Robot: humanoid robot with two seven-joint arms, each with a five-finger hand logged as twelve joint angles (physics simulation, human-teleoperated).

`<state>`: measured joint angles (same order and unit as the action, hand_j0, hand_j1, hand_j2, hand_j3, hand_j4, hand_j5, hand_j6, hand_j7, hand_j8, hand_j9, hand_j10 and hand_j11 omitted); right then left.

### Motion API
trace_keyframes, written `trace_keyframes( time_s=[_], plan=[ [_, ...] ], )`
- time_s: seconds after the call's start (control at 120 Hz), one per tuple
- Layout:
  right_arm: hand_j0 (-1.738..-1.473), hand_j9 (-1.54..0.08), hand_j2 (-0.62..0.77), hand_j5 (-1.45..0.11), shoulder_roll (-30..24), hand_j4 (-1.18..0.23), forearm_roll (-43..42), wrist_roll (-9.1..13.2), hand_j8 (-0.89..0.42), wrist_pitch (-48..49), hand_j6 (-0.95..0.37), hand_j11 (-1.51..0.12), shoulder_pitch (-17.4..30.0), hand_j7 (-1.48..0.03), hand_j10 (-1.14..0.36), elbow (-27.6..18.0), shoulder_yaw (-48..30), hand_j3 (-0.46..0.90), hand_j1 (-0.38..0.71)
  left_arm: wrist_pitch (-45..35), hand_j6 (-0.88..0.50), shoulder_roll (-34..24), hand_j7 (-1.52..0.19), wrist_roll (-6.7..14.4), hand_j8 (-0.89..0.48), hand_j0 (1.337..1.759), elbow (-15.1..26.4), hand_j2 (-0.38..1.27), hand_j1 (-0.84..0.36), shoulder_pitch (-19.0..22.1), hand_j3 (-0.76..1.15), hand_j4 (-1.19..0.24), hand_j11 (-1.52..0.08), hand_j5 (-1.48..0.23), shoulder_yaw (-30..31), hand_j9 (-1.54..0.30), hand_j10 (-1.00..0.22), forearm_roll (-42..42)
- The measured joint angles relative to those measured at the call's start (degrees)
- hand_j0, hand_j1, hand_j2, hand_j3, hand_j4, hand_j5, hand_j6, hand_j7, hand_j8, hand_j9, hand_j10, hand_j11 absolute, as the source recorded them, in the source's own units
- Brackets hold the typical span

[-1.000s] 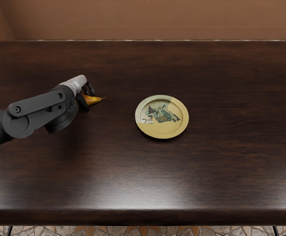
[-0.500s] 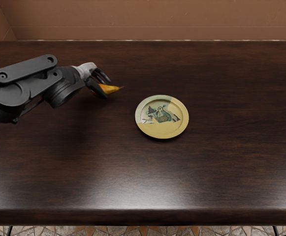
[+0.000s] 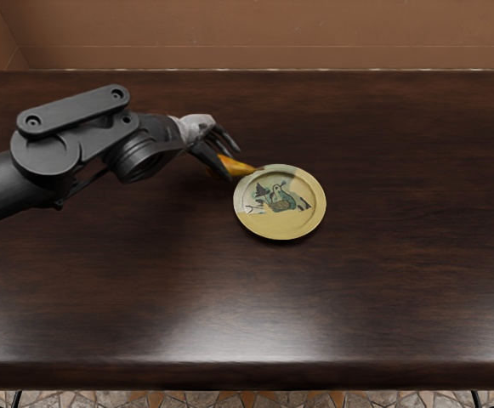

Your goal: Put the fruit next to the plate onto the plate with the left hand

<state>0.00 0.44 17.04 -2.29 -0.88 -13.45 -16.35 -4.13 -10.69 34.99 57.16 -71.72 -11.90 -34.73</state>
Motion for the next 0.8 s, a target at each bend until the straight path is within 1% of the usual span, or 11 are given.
trace_keyframes(
  time_s=[0.008,0.1,0.3,0.333,0.425,0.583,0.608,0.625,0.65,0.733,0.8],
  plan=[
    [-1.658,0.00,0.00,0.00,0.0,0.00,0.0,0.0,0.00,0.0,0.00,0.00,0.0,0.00,0.00,0.0,0.0,0.00,-0.35,0.0,-0.57,0.3,-0.82,0.0,-0.48,1.657,0.0,0.28,-0.33,0.0,0.00,-0.63,-0.82,-0.82,0.0,-0.82,-0.58,-0.1],
    [-1.658,0.00,0.00,0.00,0.0,0.00,0.0,0.0,0.00,0.0,0.00,0.00,0.0,0.00,0.00,0.0,0.0,0.00,-0.35,0.0,-0.58,2.0,-0.83,0.0,-0.47,1.658,0.1,0.32,-0.34,0.2,0.00,-0.63,-0.82,-0.82,0.3,-0.82,-0.59,0.0],
    [-1.658,0.00,0.00,0.00,0.0,0.00,0.0,0.0,0.00,0.0,0.00,0.00,0.0,0.00,0.00,0.0,0.0,0.00,-0.35,1.8,-0.59,2.4,-0.83,0.0,-0.47,1.658,0.2,0.38,-0.36,0.3,0.00,-0.63,-0.82,-0.83,0.5,-0.82,-0.60,0.1],
    [-1.658,0.00,0.00,0.00,0.0,0.00,0.0,0.0,0.00,0.0,0.00,0.00,0.0,0.00,0.00,0.0,0.0,0.00,-0.35,2.0,-0.59,3.0,-0.82,0.0,-0.47,1.658,0.3,0.35,-0.36,0.2,0.00,-0.63,-0.82,-0.82,0.5,-0.82,-0.60,0.0],
    [-1.658,0.00,0.00,0.00,0.0,0.00,0.0,0.0,0.00,0.0,0.00,0.00,0.0,0.00,0.00,0.0,0.0,0.00,-0.35,2.4,-0.59,3.5,-0.83,0.0,-0.48,1.658,0.4,0.40,-0.37,0.1,0.00,-0.63,-0.82,-0.83,0.6,-0.82,-0.60,0.1],
    [-1.658,0.00,0.00,0.00,0.0,0.00,0.0,0.0,0.00,0.0,0.00,0.00,0.0,0.00,0.00,0.0,0.0,0.00,-0.35,2.9,-0.59,3.6,-0.83,0.0,-0.47,1.658,0.4,0.39,-0.37,0.0,0.00,-0.63,-0.82,-0.83,0.7,-0.82,-0.60,0.0],
    [-1.658,0.00,0.00,0.00,0.0,0.00,0.0,0.0,0.00,0.0,0.00,0.00,0.0,0.00,0.00,0.0,0.0,0.00,-0.35,2.9,-0.59,4.0,-0.82,0.0,-0.47,1.658,0.5,0.37,-0.36,0.0,0.00,-0.63,-0.82,-0.82,0.8,-0.82,-0.60,-0.1],
    [-1.658,0.00,0.00,0.00,0.0,0.00,0.0,0.0,0.00,0.0,0.00,0.00,0.0,0.00,0.00,0.0,0.0,0.00,-0.35,3.0,-0.58,4.3,-0.82,0.0,-0.48,1.658,0.5,0.38,-0.36,-0.1,0.00,-0.62,-0.81,-0.81,0.7,-0.81,-0.59,-0.1],
    [-1.658,0.00,0.00,0.00,0.0,0.00,0.0,0.0,0.00,0.0,0.00,0.00,0.0,0.00,0.00,0.0,0.0,0.00,-0.35,3.1,-0.56,4.3,-0.78,0.0,-0.47,1.658,0.5,0.36,-0.33,-0.1,0.00,-0.59,-0.77,-0.77,0.7,-0.77,-0.57,-0.2],
    [-1.658,0.00,0.00,0.00,0.0,0.00,0.0,0.0,0.00,0.0,0.00,0.00,0.0,0.00,0.00,0.0,0.0,0.00,-0.35,3.2,-0.39,4.4,-0.54,0.0,-0.32,1.658,0.6,0.24,-0.12,-1.1,0.00,-0.41,-0.53,-0.53,0.5,-0.53,-0.39,-0.4],
    [-1.658,0.00,0.00,0.00,0.0,0.00,0.0,0.0,0.00,0.0,0.00,0.00,0.0,0.00,0.00,0.0,0.0,0.00,-0.35,3.3,-0.29,4.1,-0.40,0.0,-0.24,1.658,0.6,0.18,0.00,-2.9,0.00,-0.31,-0.40,-0.40,-0.1,-0.40,-0.29,-0.3]
  ],
)
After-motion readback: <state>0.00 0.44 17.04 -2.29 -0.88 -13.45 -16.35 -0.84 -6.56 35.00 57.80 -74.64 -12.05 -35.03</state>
